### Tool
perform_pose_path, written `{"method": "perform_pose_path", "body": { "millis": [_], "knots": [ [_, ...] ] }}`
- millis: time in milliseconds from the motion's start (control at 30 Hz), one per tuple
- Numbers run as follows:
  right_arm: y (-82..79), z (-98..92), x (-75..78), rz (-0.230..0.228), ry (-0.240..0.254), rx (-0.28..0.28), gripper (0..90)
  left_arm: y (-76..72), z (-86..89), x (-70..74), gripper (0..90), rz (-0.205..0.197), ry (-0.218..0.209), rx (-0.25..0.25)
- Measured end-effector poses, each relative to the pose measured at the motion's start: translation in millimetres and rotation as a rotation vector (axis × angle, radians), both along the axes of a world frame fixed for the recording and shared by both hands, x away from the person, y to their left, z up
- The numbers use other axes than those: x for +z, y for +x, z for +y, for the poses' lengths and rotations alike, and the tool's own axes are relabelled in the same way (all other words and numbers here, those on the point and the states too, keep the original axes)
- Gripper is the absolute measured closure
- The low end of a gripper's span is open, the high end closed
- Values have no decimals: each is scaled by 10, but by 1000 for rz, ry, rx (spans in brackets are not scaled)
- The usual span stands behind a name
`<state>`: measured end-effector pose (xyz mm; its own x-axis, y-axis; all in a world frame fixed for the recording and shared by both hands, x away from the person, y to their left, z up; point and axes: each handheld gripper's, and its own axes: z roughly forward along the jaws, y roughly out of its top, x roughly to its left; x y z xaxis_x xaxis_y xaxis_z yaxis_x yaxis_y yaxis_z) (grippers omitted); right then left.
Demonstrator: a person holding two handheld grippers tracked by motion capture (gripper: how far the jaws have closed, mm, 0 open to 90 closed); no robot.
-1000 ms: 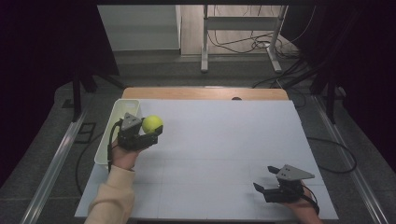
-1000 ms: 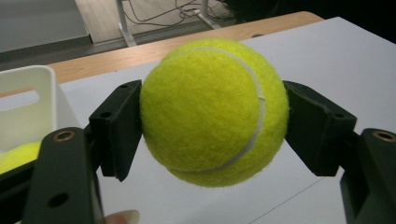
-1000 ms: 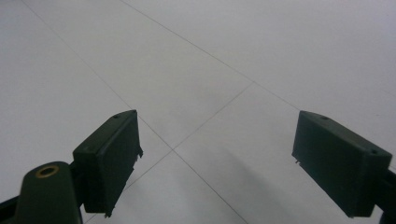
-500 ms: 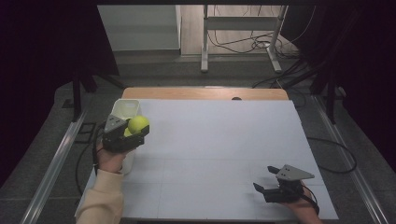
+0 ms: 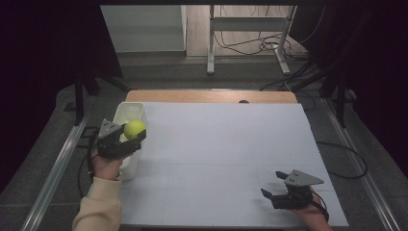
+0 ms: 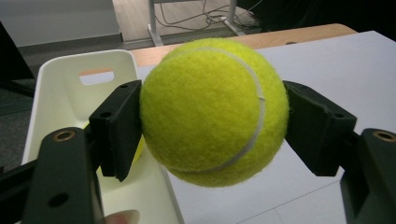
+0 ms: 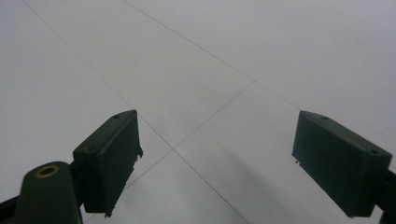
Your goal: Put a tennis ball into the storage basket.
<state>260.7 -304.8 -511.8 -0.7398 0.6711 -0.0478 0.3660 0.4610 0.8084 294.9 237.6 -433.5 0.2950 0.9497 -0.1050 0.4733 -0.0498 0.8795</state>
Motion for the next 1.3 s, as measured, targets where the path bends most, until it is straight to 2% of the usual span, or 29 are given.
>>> {"method": "perform_pose_path", "body": {
  "millis": [833,1000,1100,1133,1300],
  "knots": [
    [-2,1,0,-5,-1,2,155,-50,162,-22,264,3,-7,41],
    [-12,-3,17,-11,4,17,155,-49,221,-65,264,18,-10,69],
    [-4,-19,19,-7,12,-4,156,-49,266,-77,263,18,7,78],
    [4,-21,17,-8,0,-14,156,-49,288,-80,264,18,5,83],
    [-5,0,23,-14,4,-12,156,-41,368,-117,263,29,-6,93]
  ]
}}
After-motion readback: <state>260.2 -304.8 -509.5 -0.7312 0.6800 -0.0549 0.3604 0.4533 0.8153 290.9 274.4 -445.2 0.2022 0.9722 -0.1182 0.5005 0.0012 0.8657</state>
